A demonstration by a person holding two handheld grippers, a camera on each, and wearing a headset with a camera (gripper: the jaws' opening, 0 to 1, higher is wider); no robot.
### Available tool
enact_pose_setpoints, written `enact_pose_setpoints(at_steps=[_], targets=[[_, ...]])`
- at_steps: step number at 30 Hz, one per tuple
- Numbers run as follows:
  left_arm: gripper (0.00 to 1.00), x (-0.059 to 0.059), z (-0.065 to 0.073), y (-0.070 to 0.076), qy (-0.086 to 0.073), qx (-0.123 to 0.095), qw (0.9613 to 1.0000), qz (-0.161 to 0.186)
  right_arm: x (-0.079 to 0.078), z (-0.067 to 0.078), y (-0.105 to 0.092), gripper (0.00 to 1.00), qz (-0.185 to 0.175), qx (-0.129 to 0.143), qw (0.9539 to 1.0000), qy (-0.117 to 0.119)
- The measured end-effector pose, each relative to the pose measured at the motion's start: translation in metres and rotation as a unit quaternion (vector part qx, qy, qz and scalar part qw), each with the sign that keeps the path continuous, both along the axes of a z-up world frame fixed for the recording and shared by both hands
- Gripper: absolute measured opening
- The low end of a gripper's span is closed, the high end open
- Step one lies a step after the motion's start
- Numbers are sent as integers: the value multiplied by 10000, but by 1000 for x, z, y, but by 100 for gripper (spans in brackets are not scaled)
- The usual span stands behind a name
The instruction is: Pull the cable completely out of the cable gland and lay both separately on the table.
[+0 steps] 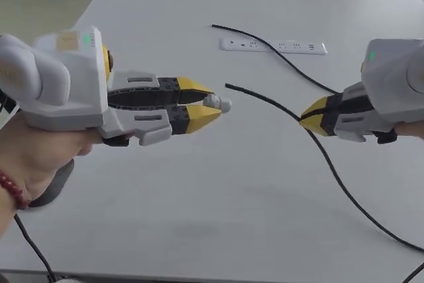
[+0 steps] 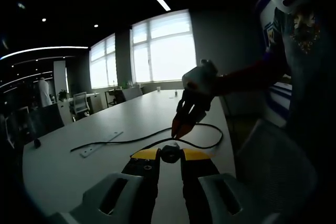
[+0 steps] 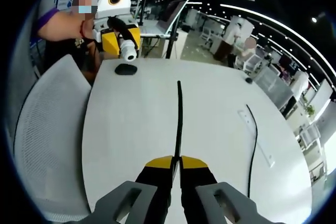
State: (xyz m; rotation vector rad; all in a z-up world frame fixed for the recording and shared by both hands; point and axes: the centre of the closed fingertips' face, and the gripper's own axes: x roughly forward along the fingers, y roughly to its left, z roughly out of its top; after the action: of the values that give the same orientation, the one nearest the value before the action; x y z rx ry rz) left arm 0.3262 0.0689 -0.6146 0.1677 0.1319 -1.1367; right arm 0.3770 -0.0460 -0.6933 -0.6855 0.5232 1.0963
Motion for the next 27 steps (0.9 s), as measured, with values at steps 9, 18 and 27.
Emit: enact_pose_setpoints(at_steps=[9, 18, 27], targets=[[16, -3, -2, -6, 8, -13, 10000, -90, 21, -5, -9, 0, -213, -60, 9998, 31], [17, -4, -10, -19, 36, -24, 9998, -216, 70, -23, -16, 0, -551, -212, 9981, 152], [17, 6, -36, -20, 157, 128, 9995, -223, 103, -56, -19, 0, -856, -320, 9951, 366]])
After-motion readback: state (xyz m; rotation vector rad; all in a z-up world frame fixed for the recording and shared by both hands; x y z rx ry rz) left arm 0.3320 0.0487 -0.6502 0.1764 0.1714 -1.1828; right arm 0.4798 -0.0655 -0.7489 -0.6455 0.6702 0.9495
